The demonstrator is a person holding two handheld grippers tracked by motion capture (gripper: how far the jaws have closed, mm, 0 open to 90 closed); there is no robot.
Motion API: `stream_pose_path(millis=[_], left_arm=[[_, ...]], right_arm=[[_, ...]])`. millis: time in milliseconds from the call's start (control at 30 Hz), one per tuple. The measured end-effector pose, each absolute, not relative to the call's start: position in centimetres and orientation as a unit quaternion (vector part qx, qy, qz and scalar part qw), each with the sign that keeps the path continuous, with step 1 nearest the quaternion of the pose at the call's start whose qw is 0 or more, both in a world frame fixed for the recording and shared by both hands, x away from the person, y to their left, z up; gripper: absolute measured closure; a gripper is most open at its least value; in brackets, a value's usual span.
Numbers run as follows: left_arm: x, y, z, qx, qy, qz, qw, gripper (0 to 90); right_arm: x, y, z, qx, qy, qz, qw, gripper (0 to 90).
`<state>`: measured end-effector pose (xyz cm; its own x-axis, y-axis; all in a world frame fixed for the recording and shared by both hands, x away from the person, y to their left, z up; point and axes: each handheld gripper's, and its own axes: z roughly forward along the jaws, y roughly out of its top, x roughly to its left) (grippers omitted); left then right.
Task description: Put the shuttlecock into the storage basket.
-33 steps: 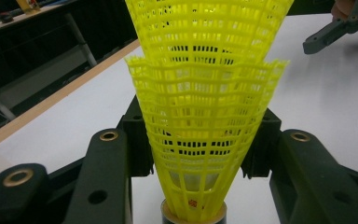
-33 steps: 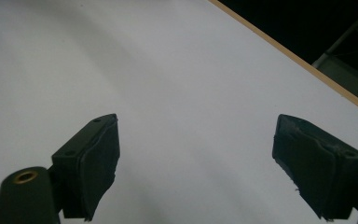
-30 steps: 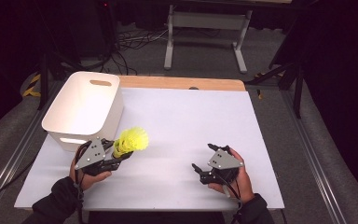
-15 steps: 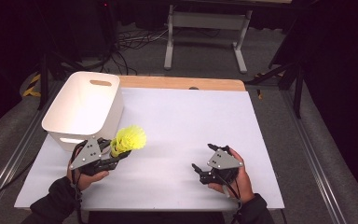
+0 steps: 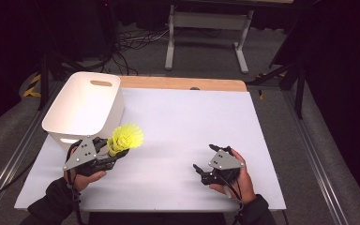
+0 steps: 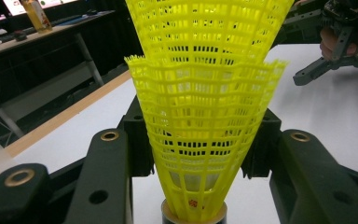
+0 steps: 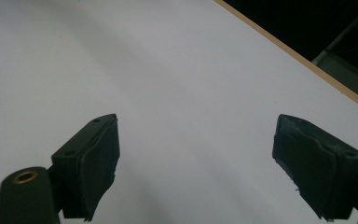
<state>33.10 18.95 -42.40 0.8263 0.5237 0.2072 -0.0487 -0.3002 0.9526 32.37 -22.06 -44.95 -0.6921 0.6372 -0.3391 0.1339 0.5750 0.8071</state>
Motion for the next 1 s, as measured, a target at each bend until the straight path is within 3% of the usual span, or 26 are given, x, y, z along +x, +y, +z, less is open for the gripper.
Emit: stream_pose_path(millis=[1000], left_arm=[[32.8,20.4,-41.0,0.746,0.164,0.263,0.59,55.7]], right_arm=[[32.4,-22.0,-45.0,0.232,0.831,0.395,0.315,15.6]])
